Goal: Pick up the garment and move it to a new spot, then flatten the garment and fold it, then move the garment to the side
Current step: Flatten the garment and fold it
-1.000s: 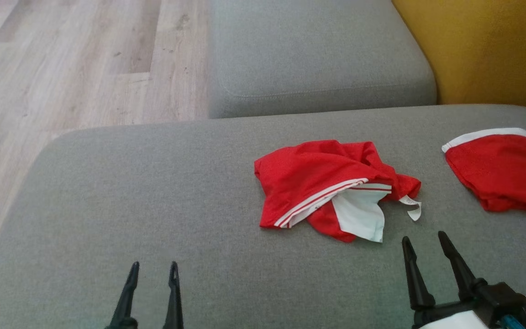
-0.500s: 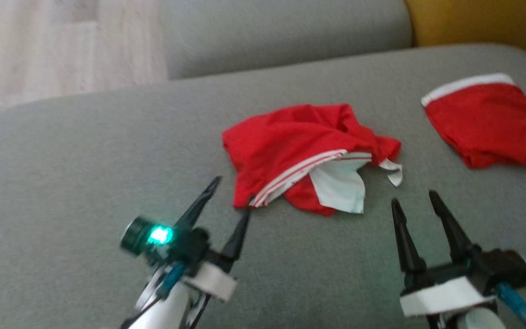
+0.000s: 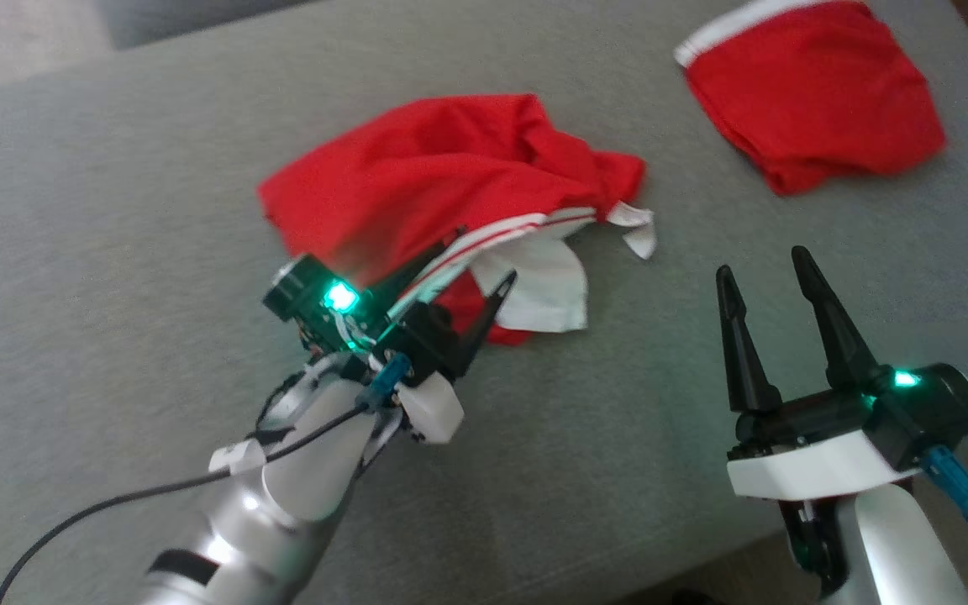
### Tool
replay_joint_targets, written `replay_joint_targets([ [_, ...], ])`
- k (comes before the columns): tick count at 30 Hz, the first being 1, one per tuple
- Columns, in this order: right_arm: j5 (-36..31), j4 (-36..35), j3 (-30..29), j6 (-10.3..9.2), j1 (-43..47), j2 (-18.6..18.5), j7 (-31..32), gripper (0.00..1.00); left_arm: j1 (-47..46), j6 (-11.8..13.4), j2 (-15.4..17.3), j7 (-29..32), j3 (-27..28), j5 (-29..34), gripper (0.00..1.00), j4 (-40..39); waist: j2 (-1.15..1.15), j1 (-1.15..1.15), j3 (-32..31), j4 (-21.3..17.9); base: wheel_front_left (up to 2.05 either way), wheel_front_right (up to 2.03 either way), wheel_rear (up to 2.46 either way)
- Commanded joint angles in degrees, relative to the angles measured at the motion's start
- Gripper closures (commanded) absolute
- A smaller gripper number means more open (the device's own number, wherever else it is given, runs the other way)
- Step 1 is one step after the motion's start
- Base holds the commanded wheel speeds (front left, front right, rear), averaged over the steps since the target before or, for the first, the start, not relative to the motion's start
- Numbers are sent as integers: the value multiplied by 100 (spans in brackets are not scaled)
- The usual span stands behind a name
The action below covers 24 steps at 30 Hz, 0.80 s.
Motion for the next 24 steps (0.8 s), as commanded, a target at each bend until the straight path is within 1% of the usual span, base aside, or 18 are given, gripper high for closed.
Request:
replay_joint_targets([
  [1, 37, -204, 122, -4, -156, -15, -21, 0, -277, 92, 11, -53, 134, 40, 0, -107, 0, -1, 303, -349, 0, 0, 0],
  [6, 139, -242, 192, -4, -158, -6, -21, 0, -682, 460, 134, -53, 174, 86, 0, 24, 0, -1, 480, -641, 0, 0, 0],
  [9, 227, -229, 262, -4, -129, -5, -21, 0, -840, 574, 235, -53, 189, 46, 0, 40, 0, -1, 503, -739, 0, 0, 0],
  [10, 257, -219, 285, -4, -120, -4, -21, 0, -886, 589, 267, -53, 199, 18, 15, 48, 0, -1, 495, -771, 0, 0, 0],
  [11, 285, -203, 300, -4, -110, -4, -21, 0, -930, 610, 296, -53, 210, -10, 67, 56, 0, -1, 478, -795, 0, 0, 0],
  [12, 313, -188, 314, -4, -99, -4, -21, 0, -968, 630, 316, -53, 232, -51, 100, 68, 0, -1, 447, -816, 0, 0, 0],
  [14, 352, -159, 340, -4, -74, -4, -21, 0, -1042, 622, 317, -53, 331, -217, 100, 122, 0, -1, 358, -850, 0, 0, 0],
  [17, 392, -116, 350, -4, -63, -4, -21, 0, -1235, 505, 257, -53, 480, -503, 100, 77, 0, -1, 166, -863, 0, 0, 0],
  [22, 412, -57, 350, -4, -11, -3, -21, 0, -1761, 101, 106, -53, 722, -1137, 100, -104, 0, -1, -331, -847, 0, 0, 0],
  [24, 412, -19, 375, -4, 26, -3, -21, 0, -2100, -5, 67, -53, 746, -1343, 100, -204, 0, -1, -558, -846, 0, 0, 0],
])
